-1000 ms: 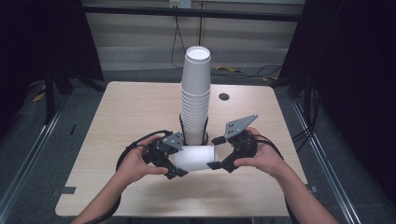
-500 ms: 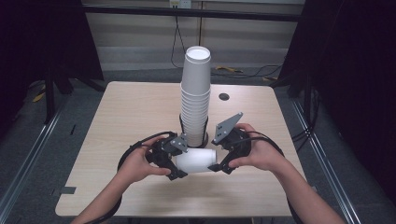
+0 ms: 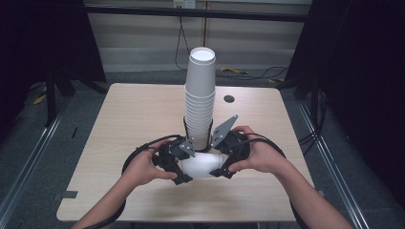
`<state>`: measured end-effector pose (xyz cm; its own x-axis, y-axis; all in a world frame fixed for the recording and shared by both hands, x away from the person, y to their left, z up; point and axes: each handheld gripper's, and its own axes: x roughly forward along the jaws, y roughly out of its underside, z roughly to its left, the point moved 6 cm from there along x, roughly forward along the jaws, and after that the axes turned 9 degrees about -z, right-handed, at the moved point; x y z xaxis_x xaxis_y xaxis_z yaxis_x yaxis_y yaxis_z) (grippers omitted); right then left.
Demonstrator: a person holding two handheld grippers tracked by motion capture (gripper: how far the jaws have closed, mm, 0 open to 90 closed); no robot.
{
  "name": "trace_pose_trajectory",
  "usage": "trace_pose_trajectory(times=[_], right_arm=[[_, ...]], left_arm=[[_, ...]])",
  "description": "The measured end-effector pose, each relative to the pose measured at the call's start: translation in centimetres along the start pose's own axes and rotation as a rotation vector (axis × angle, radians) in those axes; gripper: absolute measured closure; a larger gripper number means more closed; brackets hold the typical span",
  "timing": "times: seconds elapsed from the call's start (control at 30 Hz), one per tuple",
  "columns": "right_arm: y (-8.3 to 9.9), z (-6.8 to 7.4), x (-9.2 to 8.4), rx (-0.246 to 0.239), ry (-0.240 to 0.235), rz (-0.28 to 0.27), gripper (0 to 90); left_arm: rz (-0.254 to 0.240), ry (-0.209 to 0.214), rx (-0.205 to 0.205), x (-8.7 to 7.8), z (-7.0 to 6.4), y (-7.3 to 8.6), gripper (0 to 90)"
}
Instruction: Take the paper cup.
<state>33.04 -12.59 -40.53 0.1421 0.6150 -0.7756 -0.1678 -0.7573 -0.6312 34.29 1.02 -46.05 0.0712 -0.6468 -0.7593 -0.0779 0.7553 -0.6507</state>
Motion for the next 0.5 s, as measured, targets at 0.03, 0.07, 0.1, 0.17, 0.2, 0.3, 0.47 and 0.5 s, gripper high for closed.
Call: trace_pose_trajectory(times=[0.03, 0.07, 0.1, 0.17, 0.2, 0.3, 0.47, 0.5], right_arm=[[0.0, 0.1, 0.0, 0.003, 0.000, 0.013, 13.0], [-0.1, 0.1, 0.1, 0.005, 0.000, 0.011, 13.1], [-0.1, 0.2, 0.1, -0.001, -0.003, 0.019, 13.1], [0.0, 0.3, 0.3, 0.007, -0.004, 0.034, 13.1], [0.0, 0.3, 0.4, 0.004, -0.007, 0.040, 13.1], [0.1, 0.4, 0.7, 0.007, -0.016, 0.049, 13.1], [0.3, 0.6, 1.1, 0.017, -0.028, 0.075, 13.2], [0.4, 0.6, 1.2, 0.017, -0.030, 0.077, 13.1]], left_arm=[[0.013, 0.000, 0.011, 0.0, 0.0, 0.0, 15.1], [0.025, -0.002, 0.024, 0.0, 0.0, 0.0, 15.2], [0.028, 0.001, 0.019, 0.0, 0.0, -0.1, 15.2], [0.076, 0.013, 0.066, -0.2, 0.1, -0.1, 15.2], [0.066, 0.007, 0.051, 0.0, 0.0, -0.2, 15.2], [0.063, 0.004, 0.056, 0.0, 0.0, -0.4, 15.2], [0.097, 0.007, 0.050, 0.2, -0.3, -0.4, 15.2], [0.096, 0.004, 0.044, 0.2, -0.4, -0.4, 15.2]])
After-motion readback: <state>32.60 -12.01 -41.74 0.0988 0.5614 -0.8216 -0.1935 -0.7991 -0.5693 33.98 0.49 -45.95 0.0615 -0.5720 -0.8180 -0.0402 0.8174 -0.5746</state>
